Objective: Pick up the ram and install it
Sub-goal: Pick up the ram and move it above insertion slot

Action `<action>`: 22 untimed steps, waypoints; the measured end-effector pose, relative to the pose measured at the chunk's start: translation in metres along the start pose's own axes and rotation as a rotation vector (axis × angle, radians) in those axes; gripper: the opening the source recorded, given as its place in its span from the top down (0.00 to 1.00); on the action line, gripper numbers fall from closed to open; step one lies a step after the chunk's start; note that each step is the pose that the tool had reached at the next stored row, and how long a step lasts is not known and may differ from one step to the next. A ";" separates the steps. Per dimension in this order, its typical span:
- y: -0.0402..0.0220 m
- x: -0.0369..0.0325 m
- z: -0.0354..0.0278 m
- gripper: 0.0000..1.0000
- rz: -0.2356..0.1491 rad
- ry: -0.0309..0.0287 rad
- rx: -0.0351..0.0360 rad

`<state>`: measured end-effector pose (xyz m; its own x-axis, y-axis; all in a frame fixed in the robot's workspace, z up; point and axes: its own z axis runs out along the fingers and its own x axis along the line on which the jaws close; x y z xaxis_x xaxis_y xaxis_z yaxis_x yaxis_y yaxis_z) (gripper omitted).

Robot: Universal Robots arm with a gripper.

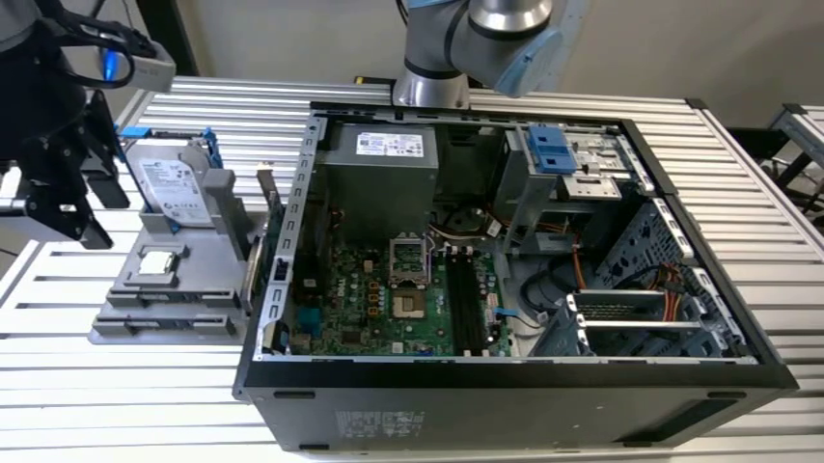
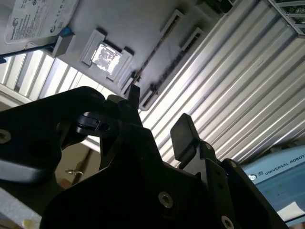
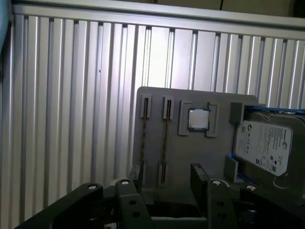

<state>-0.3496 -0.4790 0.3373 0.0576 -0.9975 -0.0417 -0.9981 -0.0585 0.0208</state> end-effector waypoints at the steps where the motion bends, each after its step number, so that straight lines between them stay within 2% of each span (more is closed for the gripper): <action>1: 0.0000 0.0001 0.0014 0.00 0.000 0.0000 0.0000; 22: -0.0008 0.0024 0.0378 0.00 0.000 0.0000 -0.0001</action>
<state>-0.3496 -0.4797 0.2994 0.0576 -0.9975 -0.0417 -0.9981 -0.0585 0.0209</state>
